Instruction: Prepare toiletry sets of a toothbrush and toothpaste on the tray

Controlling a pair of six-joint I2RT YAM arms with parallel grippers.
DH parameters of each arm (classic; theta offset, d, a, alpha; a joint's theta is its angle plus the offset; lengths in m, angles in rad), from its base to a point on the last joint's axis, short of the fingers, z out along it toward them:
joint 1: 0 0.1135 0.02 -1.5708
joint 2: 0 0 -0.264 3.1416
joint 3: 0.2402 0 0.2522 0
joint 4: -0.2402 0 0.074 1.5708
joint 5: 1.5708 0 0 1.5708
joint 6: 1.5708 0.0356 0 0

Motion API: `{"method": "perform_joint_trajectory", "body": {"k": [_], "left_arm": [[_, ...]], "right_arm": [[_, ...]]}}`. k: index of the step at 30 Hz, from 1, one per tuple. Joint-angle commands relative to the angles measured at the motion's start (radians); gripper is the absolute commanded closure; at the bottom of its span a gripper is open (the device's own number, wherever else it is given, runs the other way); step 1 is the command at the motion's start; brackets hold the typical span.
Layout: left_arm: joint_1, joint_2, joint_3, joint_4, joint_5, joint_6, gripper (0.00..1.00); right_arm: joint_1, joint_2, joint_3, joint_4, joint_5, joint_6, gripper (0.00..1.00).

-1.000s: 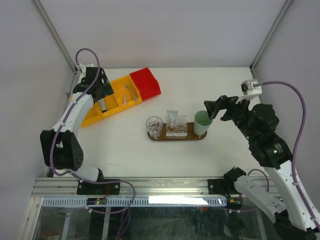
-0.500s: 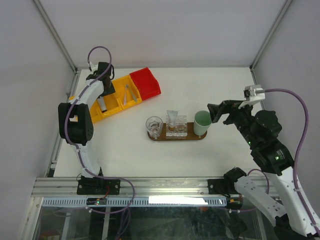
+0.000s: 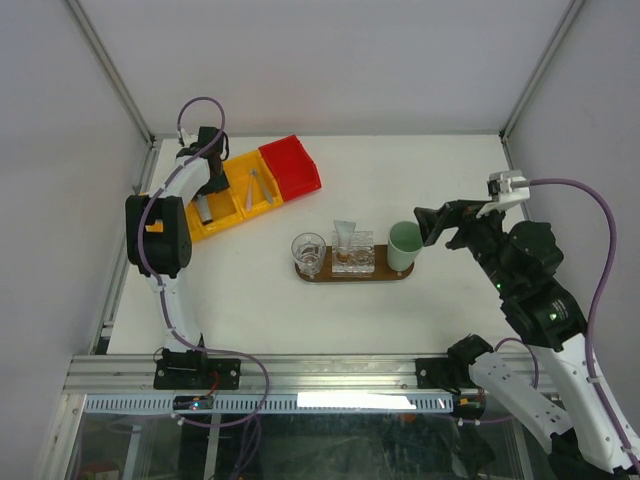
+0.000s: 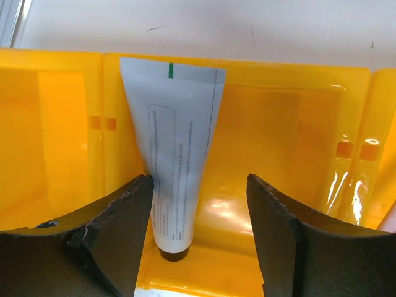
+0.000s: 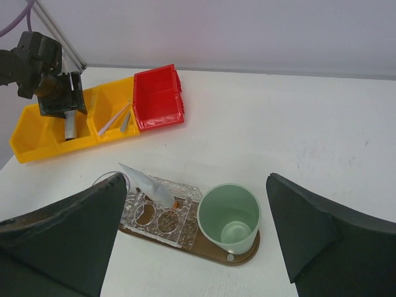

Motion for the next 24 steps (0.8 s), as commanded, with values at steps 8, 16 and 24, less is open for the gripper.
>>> {"method": "perform_joint_trajectory", "body": {"k": [8,16,24], "left_arm": [[0.008,-0.021,0.036,0.072,0.168,0.051,0.41],[0.011,-0.060,-0.004,0.109,0.156,0.071,0.39],[0.020,-0.095,-0.012,0.108,0.088,0.169,0.28]], "right_arm": [[0.003,0.041,0.015,0.058,-0.026,-0.001,0.00],[0.003,0.079,0.031,0.043,-0.067,0.031,0.00],[0.004,0.085,0.020,0.051,-0.116,0.067,0.00]]}}
